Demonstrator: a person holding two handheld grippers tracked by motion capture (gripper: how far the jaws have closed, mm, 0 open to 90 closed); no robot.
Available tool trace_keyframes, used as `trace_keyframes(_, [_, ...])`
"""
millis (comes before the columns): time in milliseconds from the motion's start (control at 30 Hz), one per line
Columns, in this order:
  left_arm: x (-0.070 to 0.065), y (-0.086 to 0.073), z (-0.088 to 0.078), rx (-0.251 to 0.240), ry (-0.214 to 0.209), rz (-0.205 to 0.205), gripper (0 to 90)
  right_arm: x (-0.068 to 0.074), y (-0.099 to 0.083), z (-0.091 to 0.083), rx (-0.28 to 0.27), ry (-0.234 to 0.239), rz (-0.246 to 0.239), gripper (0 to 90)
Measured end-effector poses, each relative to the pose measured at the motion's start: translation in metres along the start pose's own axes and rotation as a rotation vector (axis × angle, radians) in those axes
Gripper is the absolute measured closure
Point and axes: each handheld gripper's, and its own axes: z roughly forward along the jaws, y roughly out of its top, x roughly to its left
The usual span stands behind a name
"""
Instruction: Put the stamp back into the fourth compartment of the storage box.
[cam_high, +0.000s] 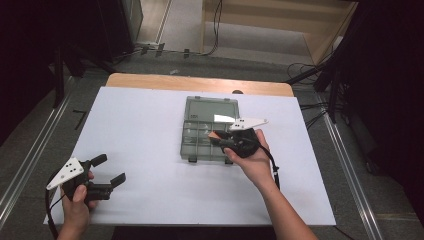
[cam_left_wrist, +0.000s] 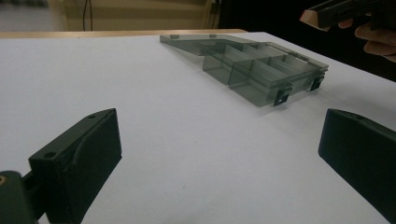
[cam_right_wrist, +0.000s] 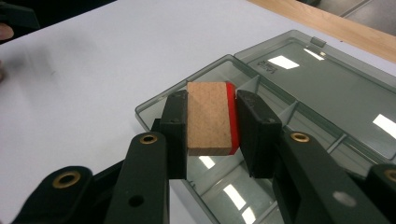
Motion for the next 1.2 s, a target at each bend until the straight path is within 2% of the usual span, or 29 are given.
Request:
trace_keyframes(367, [0.0,0.0,0.0,-0.001,0.0,-0.001,0.0,-0.012,0.001,0.001,-0.002,-0.025,0.029,64.7])
trace_keyframes(767, [-0.001,0.0,0.001,0.003,-0.003,0.017,0.0,-0.024,-0.001,0.001,0.001,-0.058,0.061,64.7])
trace_keyframes(1200, [-0.002,0.0,0.002,0.008,-0.001,0.019,0.0,-0.039,-0.003,-0.002,-0.001,-0.108,0.109,64.7])
